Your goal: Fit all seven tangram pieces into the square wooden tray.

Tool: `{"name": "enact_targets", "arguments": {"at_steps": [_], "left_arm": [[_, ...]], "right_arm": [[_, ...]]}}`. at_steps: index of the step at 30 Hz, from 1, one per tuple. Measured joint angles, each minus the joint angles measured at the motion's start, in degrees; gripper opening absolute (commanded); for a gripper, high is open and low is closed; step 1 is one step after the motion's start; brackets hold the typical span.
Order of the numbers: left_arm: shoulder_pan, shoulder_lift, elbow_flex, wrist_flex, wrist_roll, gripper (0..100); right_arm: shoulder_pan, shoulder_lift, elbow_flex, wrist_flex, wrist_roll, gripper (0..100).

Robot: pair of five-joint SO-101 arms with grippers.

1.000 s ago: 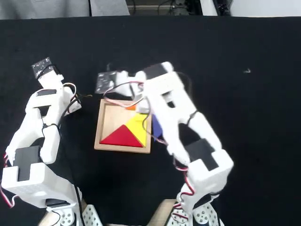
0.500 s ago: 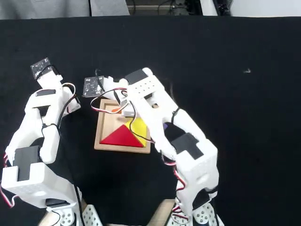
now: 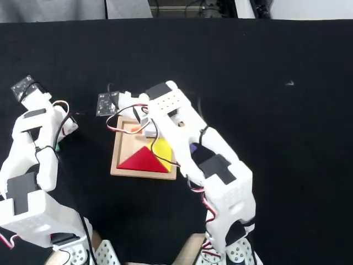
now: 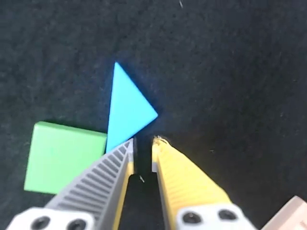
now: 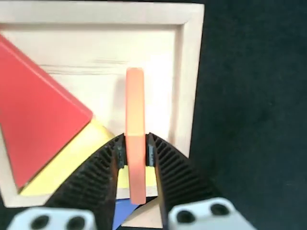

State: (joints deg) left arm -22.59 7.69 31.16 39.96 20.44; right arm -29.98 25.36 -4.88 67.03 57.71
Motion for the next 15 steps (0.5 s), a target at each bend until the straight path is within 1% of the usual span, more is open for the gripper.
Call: {"name": "enact_targets", "arguments": {"at_steps": [6,15], "left_arm": [[-2.8,0.0,0.2,3.4,-4.0,8],[-3.3,0.0,0.2,3.8,-4.5,8]], "right_arm": [[0.0,0.0,0.0,-0.4,0.0,1.1],[-0.3,0.0,0.0,-0.4,0.0,1.1]]}}
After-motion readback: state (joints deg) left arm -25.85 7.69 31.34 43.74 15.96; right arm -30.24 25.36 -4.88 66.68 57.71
